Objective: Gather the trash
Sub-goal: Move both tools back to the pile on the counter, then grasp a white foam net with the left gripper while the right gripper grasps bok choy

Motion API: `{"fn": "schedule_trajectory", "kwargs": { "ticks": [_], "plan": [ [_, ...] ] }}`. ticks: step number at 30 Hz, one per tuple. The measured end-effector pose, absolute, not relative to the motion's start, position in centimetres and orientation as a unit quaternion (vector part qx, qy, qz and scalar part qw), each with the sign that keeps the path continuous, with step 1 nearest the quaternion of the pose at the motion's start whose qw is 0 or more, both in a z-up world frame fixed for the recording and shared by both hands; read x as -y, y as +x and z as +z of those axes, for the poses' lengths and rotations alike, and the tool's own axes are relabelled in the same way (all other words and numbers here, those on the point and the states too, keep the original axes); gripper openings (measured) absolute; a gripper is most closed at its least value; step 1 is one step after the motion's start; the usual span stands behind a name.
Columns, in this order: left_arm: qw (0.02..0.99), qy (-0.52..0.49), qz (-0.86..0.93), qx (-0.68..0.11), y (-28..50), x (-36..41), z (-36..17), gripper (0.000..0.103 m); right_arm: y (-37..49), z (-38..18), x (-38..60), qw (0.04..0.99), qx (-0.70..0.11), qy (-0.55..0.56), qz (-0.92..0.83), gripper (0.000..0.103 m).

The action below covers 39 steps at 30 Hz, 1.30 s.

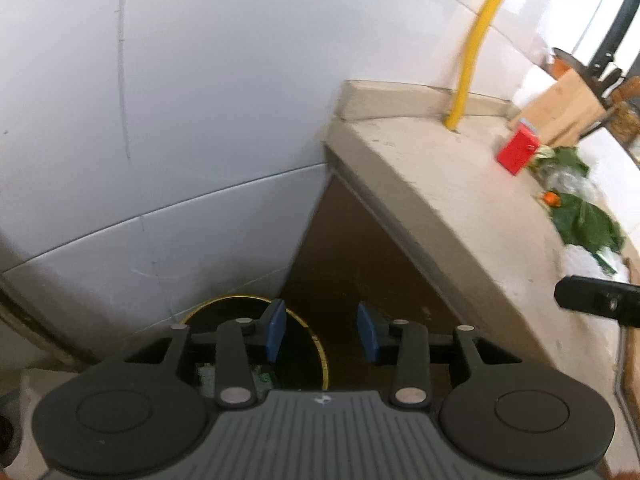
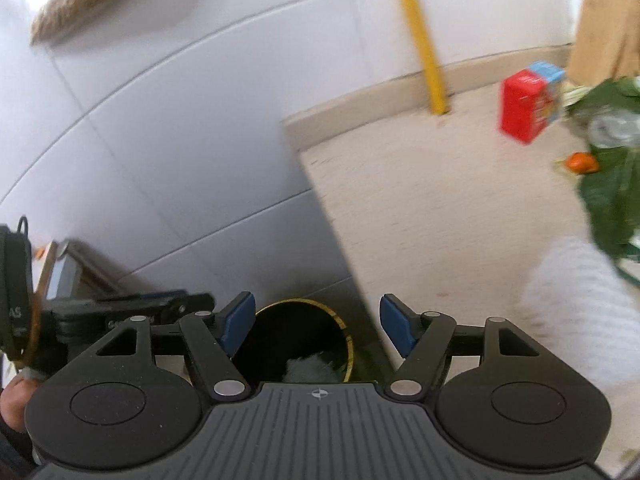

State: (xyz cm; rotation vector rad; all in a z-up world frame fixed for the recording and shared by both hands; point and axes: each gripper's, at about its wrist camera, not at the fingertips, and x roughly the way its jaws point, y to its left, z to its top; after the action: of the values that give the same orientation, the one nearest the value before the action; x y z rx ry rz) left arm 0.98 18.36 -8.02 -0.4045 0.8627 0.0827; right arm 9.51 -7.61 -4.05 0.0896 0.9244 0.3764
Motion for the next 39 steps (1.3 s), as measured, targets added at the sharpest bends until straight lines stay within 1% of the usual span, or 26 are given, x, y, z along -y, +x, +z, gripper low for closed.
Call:
{"fn": "schedule_trajectory", "kwargs": {
  "ticks": [6,8,9,10,12,15,18,23,27,29,31,39],
  "plan": [
    [0.893,-0.197,-0.003,-0.404,1.3,-16.2,-6.5,0.034,8.0,-2.1,11.1,0.899,-0.415,0.041,0.134,0.078],
    [0.898,-0.190,-0.022,-0.396,1.7,-15.0,-5.5,0.037,7.3,-1.8,12.4,0.905,-0.406,0.037,0.119,0.079],
    [0.901,-0.185,-0.030,-0.391,1.9,-14.5,-4.9,0.041,7.0,-1.6,12.9,0.908,-0.403,0.036,0.111,0.083],
    [0.903,-0.179,-0.037,-0.387,2.2,-13.8,-4.5,0.042,6.6,-1.4,13.7,0.911,-0.399,0.035,0.101,0.084],
    [0.908,-0.170,-0.058,-0.380,2.8,-12.4,-3.6,0.044,6.1,-1.1,15.1,0.915,-0.395,0.031,0.081,0.085],
    [0.908,-0.159,-0.090,-0.377,3.9,-10.2,-2.8,0.049,5.6,-1.0,17.0,0.917,-0.393,0.036,0.054,0.085],
    [0.905,-0.142,-0.128,-0.380,5.1,-7.3,-2.3,0.050,5.2,-1.0,18.8,0.918,-0.393,0.044,0.025,0.085],
    [0.893,-0.120,-0.188,-0.390,6.9,-2.8,-1.9,0.051,4.6,-1.2,20.9,0.918,-0.393,0.055,-0.006,0.085],
    [0.888,-0.098,-0.221,-0.392,8.8,0.5,-1.5,0.059,4.4,-1.1,22.8,0.919,-0.388,0.065,-0.028,0.085],
    [0.883,-0.097,-0.232,-0.397,9.7,1.7,-1.6,0.061,4.4,-1.0,23.8,0.920,-0.385,0.068,-0.042,0.086],
    [0.875,-0.103,-0.242,-0.406,10.7,2.9,-1.9,0.065,4.2,-0.8,25.0,0.919,-0.383,0.074,-0.056,0.086],
    [0.858,-0.103,-0.239,-0.443,13.4,6.5,-4.1,0.067,4.2,-0.8,28.7,0.918,-0.376,0.098,-0.086,0.086]
  ]
}}
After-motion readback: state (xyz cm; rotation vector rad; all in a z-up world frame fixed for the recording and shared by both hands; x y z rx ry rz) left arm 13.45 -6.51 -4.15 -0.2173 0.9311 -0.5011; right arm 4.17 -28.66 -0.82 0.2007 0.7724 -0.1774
